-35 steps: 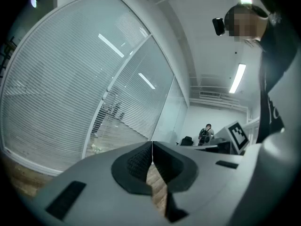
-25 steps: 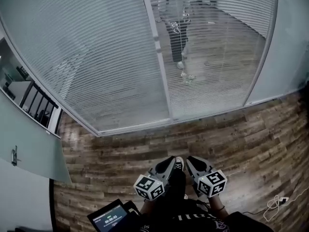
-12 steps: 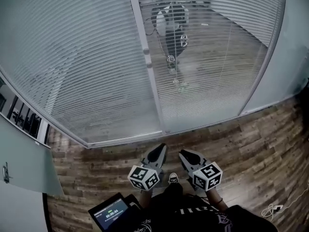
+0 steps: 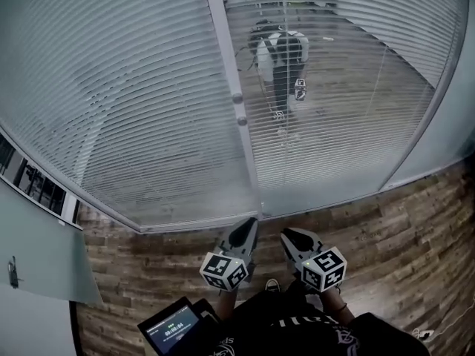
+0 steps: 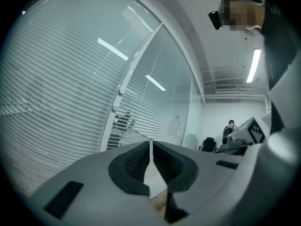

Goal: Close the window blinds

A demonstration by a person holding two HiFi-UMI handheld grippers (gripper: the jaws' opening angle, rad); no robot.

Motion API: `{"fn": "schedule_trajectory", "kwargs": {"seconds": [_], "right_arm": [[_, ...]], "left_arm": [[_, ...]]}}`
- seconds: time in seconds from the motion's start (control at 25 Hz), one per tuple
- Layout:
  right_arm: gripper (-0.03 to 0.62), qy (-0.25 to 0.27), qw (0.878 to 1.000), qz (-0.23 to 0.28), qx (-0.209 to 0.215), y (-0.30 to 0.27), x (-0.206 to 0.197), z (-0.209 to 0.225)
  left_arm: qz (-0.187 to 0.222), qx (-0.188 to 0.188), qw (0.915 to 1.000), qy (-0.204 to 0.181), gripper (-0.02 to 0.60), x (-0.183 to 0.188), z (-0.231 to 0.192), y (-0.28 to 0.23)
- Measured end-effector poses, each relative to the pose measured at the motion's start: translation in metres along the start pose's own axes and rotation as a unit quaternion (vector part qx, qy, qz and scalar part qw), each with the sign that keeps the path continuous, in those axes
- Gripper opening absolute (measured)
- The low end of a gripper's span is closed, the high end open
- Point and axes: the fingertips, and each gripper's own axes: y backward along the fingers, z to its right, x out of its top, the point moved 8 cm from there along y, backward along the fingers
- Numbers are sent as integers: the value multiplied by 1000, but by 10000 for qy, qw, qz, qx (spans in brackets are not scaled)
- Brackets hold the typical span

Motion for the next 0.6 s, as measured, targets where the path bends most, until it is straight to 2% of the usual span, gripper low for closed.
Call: {"fn": "schedule_trajectory", "kwargs": {"seconds": [0.16, 0.2, 0.28, 0.36, 0.48, 0.6], "right_arm": [[55, -46, 9999, -93, 128, -21, 9, 37], [55, -63, 9998, -99, 163, -26, 14, 47], [55, -87, 9996, -129, 254, -38, 26, 70], [55, -45, 9990, -197, 388, -53, 40, 93], [55, 88, 9974, -308, 640, -77, 52, 123], [55, 213, 9954, -364, 863, -97, 60, 151]], "left_arm": [[66, 240, 9996, -155, 13, 9, -19, -38], [73, 303, 9992, -244, 40, 14, -24, -50], [65, 454, 9975, -541, 108, 27, -34, -77], [63, 675, 9933, -938, 115, 43, -46, -104], [47, 1122, 9794, -1678, 115, 57, -66, -140], [-180, 1517, 9549, -2546, 115, 63, -86, -177]]}}
